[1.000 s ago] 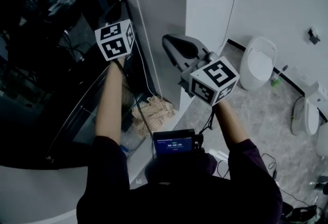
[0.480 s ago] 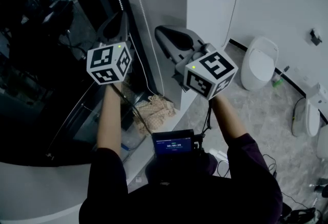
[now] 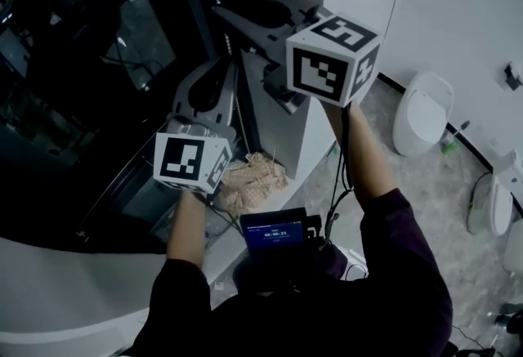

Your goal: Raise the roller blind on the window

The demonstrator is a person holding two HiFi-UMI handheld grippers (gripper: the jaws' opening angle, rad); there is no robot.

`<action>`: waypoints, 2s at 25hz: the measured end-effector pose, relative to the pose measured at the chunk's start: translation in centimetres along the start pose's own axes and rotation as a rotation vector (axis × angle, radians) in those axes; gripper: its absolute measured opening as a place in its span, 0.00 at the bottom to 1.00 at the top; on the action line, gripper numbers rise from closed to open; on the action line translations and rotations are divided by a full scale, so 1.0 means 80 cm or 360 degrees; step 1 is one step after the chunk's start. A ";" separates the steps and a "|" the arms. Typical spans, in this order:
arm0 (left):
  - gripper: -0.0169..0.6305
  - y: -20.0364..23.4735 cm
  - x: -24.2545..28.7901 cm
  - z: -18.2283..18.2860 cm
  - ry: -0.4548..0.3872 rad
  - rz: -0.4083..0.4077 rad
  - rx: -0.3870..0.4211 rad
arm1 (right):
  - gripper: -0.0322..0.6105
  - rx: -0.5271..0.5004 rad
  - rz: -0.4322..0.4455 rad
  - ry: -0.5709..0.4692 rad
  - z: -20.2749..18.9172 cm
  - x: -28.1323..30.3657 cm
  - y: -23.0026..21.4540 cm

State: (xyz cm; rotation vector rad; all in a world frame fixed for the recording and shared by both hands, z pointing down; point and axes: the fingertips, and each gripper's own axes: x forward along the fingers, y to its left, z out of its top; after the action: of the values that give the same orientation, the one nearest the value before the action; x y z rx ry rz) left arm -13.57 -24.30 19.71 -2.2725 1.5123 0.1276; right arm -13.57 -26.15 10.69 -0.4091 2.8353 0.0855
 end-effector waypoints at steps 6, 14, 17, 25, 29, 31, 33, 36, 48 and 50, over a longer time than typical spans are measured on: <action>0.05 -0.005 -0.009 -0.013 0.0035 -0.0029 -0.0038 | 0.07 -0.0032 -0.0033 0.0070 -0.013 0.010 0.010; 0.06 -0.003 -0.037 -0.045 0.0009 -0.0091 -0.0419 | 0.06 0.0000 -0.0117 0.0162 -0.077 -0.017 -0.005; 0.06 0.010 -0.041 -0.029 -0.0035 -0.0096 -0.0486 | 0.06 0.0013 -0.0111 0.0197 -0.113 -0.029 0.001; 0.12 0.027 0.003 0.025 0.0013 -0.0220 -0.0422 | 0.06 0.0044 -0.0038 0.0296 -0.174 -0.049 0.033; 0.13 0.033 0.019 0.044 0.0023 -0.0270 -0.0426 | 0.06 0.0035 -0.0022 0.0298 -0.174 -0.048 0.039; 0.13 0.033 0.024 0.050 0.0026 -0.0281 -0.0384 | 0.06 0.0036 -0.0026 0.0289 -0.173 -0.049 0.040; 0.06 0.028 0.025 0.052 0.0034 -0.0295 -0.0371 | 0.06 0.0051 -0.0036 0.0276 -0.171 -0.051 0.040; 0.05 0.026 0.024 0.053 0.0015 -0.0283 -0.0354 | 0.06 0.0044 -0.0064 0.0255 -0.169 -0.057 0.037; 0.05 -0.037 -0.018 -0.097 0.0313 -0.0358 -0.0470 | 0.19 0.0084 -0.0085 -0.0021 -0.023 -0.064 -0.011; 0.05 -0.056 -0.027 -0.125 0.0371 -0.0388 -0.0522 | 0.20 0.0045 -0.0074 -0.0013 -0.005 -0.048 -0.013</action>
State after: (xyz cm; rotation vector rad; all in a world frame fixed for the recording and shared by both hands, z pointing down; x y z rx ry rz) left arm -11.87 -24.73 30.80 -2.7991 1.3900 0.0439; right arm -9.86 -26.17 12.11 -0.4672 2.8135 0.0375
